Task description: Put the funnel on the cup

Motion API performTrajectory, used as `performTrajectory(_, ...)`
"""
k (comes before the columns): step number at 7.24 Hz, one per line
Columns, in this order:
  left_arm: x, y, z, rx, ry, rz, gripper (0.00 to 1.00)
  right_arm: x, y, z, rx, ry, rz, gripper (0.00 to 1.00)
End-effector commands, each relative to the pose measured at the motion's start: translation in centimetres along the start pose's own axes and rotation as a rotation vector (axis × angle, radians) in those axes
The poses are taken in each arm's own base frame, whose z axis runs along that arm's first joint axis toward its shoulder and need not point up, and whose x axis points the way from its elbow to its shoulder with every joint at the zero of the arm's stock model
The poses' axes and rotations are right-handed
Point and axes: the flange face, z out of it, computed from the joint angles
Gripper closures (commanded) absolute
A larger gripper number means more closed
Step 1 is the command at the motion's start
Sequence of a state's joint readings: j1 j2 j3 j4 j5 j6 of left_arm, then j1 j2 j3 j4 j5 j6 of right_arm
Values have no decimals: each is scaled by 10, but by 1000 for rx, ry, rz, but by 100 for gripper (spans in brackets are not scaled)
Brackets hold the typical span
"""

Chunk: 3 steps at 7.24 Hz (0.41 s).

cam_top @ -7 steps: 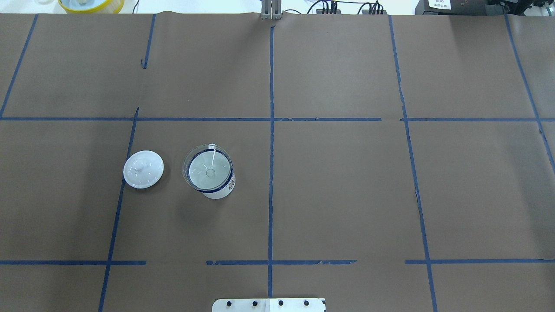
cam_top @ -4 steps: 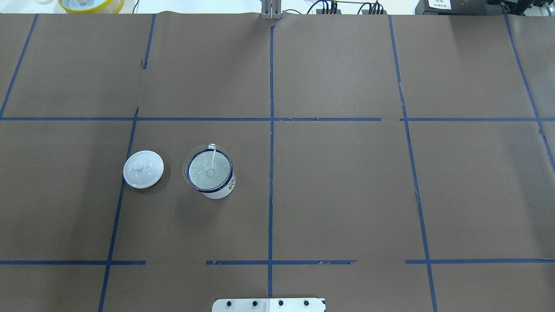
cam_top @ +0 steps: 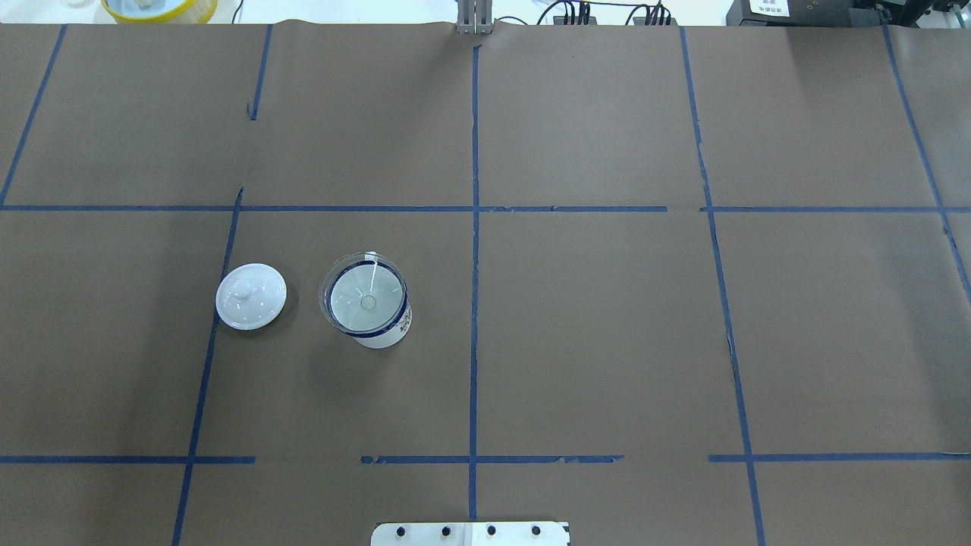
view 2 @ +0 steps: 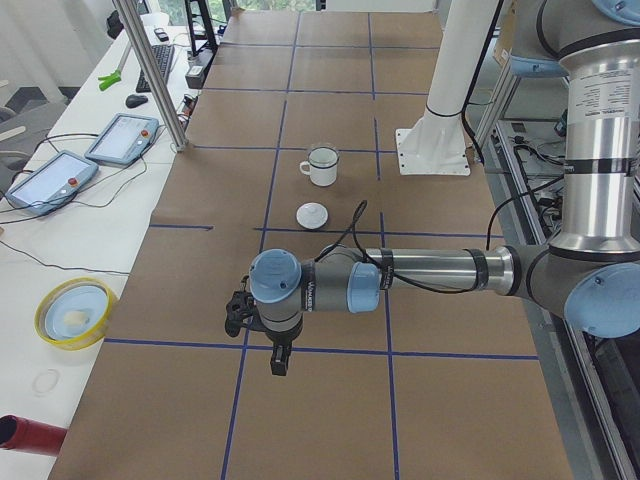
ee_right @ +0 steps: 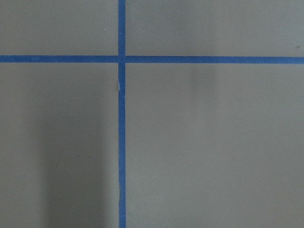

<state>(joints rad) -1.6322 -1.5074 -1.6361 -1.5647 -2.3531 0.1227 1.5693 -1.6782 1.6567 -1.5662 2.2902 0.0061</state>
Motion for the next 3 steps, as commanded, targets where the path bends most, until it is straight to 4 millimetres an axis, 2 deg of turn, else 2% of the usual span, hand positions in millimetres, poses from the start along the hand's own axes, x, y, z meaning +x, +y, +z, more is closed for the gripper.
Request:
performTrajectory(1, 1, -1, -1, 3, 0, 1, 0, 0, 0, 0, 0, 0, 0, 0)
performTrajectory(3, 3, -1, -3, 6, -1, 6, 0, 0, 0, 0, 0, 0, 0, 0)
